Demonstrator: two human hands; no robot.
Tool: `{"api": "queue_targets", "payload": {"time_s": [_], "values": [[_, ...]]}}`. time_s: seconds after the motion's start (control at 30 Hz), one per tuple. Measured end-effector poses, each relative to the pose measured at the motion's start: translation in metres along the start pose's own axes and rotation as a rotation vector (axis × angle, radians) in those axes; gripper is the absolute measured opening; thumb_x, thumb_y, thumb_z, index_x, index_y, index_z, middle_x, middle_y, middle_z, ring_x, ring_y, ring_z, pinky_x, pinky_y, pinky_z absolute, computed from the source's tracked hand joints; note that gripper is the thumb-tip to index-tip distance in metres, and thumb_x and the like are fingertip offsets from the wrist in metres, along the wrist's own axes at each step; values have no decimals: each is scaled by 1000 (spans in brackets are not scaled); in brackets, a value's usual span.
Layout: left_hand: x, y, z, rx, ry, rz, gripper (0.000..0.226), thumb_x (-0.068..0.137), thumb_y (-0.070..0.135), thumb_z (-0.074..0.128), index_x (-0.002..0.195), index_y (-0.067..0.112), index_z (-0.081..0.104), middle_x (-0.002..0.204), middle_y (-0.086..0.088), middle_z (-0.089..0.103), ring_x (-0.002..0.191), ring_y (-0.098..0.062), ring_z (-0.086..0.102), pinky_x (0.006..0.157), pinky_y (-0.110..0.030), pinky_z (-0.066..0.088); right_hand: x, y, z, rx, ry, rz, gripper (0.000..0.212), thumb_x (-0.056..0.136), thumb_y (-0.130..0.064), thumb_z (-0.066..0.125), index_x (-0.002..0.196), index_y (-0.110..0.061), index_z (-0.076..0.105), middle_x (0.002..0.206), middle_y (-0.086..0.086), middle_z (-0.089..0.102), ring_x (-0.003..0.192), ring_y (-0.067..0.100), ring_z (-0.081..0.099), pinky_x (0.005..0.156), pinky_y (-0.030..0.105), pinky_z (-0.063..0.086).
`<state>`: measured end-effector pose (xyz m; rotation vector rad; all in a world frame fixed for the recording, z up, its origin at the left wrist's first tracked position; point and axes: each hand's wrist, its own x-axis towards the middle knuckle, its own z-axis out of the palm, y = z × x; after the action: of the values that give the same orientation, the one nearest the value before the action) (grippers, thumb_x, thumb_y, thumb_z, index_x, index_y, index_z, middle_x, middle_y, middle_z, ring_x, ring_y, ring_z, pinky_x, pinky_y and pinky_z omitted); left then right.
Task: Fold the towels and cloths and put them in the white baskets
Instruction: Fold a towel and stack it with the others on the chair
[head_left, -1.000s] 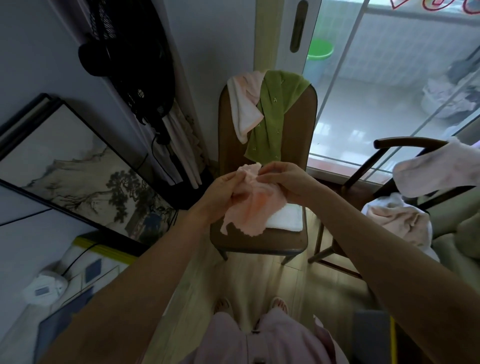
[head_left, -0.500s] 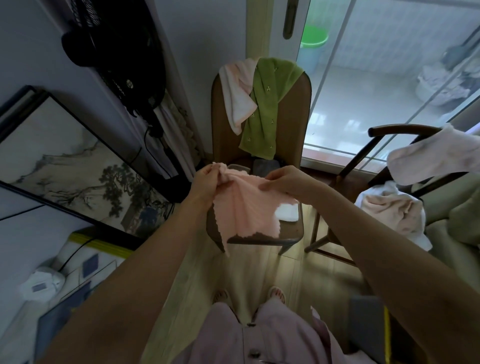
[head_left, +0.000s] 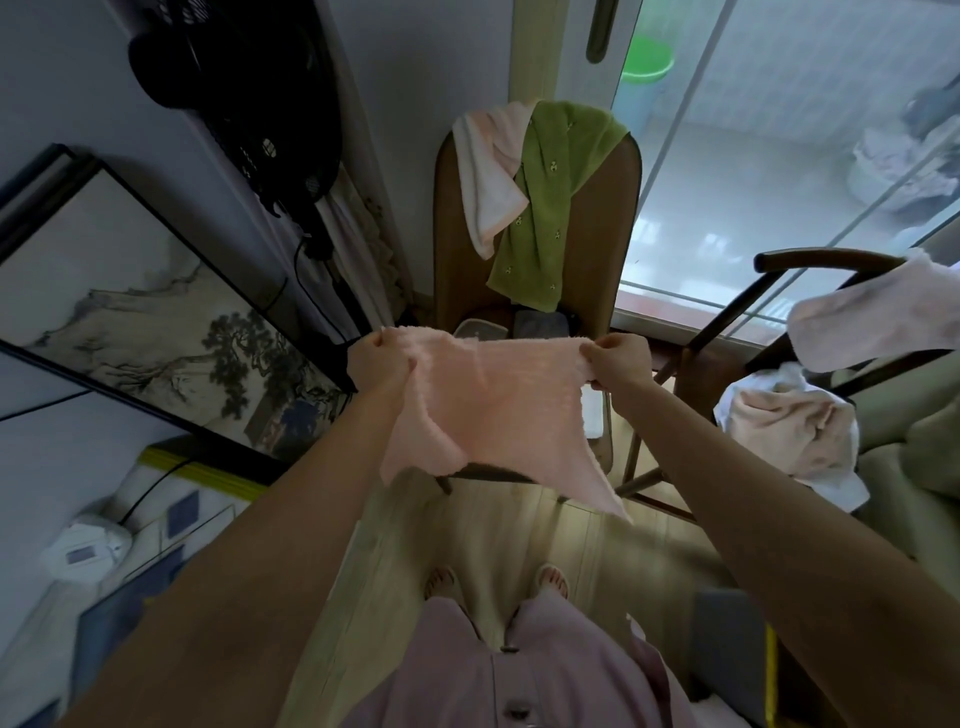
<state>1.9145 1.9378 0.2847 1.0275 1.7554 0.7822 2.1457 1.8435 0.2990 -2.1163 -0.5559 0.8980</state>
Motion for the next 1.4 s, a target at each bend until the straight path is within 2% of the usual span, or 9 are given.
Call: {"api": "queue_targets", "payload": {"time_s": [0.1, 0.2, 0.33, 0.53, 0.6, 0.77, 1.0, 1.2, 1.4], "values": [[-11, 3, 3, -104, -127, -47, 28, 85, -4, 66, 112, 3, 67, 99, -9, 63, 89, -18, 60, 67, -23, 51, -6, -3, 11, 67, -87, 19, 14, 91, -10, 63, 99, -1, 70, 86, 8, 60, 81, 20, 58, 76, 36, 57], [-28, 10, 12, -250, -249, -145, 16, 85, 13, 70, 100, 8, 72, 99, -11, 69, 95, -24, 64, 74, -30, 54, -13, -6, 23, 156, -201, 33, 17, 88, -13, 68, 102, -3, 71, 89, 5, 65, 93, 23, 63, 84, 35, 57], [-36, 9, 23, -185, -384, -145, 40, 73, 35, 77, 104, 10, 74, 102, -11, 72, 99, -27, 67, 92, -42, 54, -21, -13, 34, 241, -269, 59, 6, 83, -11, 74, 85, -11, 68, 92, 8, 65, 95, 27, 64, 88, 39, 56], [-48, 10, 34, -49, -389, -14, 34, 89, 31, 66, 116, 10, 63, 108, -8, 62, 100, -21, 59, 79, -29, 51, -30, -24, 37, 400, -446, 56, 10, 87, -6, 67, 95, -11, 68, 107, 13, 64, 105, 30, 63, 95, 43, 53], [-52, 11, 33, -15, -374, 78, 34, 90, 29, 65, 117, 8, 64, 103, -7, 61, 96, -18, 59, 77, -26, 51, -30, -26, 39, 400, -444, 53, 12, 85, -7, 70, 96, -11, 68, 109, 14, 65, 106, 30, 63, 97, 44, 52], [-55, 16, 31, -88, -386, 116, 31, 86, 24, 70, 115, 12, 69, 101, -3, 65, 101, -20, 61, 92, -39, 54, -36, -29, 37, 445, -416, 1, 16, 82, -10, 74, 96, -10, 66, 105, 13, 66, 103, 30, 65, 93, 41, 54], [-60, 24, 24, -223, -402, 162, 9, 85, 14, 70, 91, 20, 70, 92, -1, 68, 96, -21, 64, 75, -26, 55, -39, -36, 33, 522, -429, -102, 9, 88, -9, 66, 96, -8, 71, 94, 8, 69, 103, 33, 65, 94, 46, 53], [-62, 27, 23, -293, -333, 123, 10, 84, 15, 72, 94, 16, 70, 99, -7, 70, 102, -25, 65, 88, -40, 56, -37, -44, 30, 444, -332, -180, 14, 90, -5, 63, 99, -8, 73, 95, 3, 70, 100, 26, 66, 92, 44, 55], [-73, 31, 25, -304, -382, 170, 12, 85, 14, 71, 96, 17, 70, 93, 1, 70, 91, -15, 66, 81, -32, 57, -43, -50, 31, 378, -306, -241, 8, 81, -7, 75, 86, -13, 72, 89, 7, 68, 98, 29, 66, 91, 45, 55]]}}
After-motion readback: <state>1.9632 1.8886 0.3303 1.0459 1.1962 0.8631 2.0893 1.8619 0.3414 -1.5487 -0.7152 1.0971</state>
